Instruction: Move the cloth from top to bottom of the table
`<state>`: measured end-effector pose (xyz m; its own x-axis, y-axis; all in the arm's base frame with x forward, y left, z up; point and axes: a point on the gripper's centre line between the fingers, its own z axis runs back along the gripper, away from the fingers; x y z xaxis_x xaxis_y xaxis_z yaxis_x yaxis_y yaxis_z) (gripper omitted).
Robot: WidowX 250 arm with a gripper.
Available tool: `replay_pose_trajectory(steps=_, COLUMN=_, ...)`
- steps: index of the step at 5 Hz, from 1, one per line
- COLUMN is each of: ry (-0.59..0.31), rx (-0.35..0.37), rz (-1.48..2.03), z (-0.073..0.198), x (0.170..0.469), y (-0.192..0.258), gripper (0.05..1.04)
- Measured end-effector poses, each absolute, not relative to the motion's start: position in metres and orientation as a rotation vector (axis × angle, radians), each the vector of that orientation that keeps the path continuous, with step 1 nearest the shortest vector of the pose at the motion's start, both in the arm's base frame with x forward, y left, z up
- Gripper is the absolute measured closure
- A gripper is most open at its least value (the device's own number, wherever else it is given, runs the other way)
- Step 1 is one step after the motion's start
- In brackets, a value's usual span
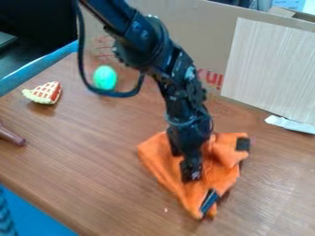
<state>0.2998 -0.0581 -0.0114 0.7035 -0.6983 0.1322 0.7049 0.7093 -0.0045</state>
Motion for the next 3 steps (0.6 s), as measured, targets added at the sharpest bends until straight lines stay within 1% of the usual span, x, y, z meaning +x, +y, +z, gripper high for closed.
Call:
replay_pose_trajectory(steps=2, ry=-0.098, rx=-0.083, rz=-0.891, z=-0.012, x=0.253, y=-0.074, gripper=0.084)
replay_pose_trajectory(steps=3, ry=-0.084, rx=-0.103, rz=-0.930, z=-0.011, x=0.237, y=-0.081, gripper=0.084)
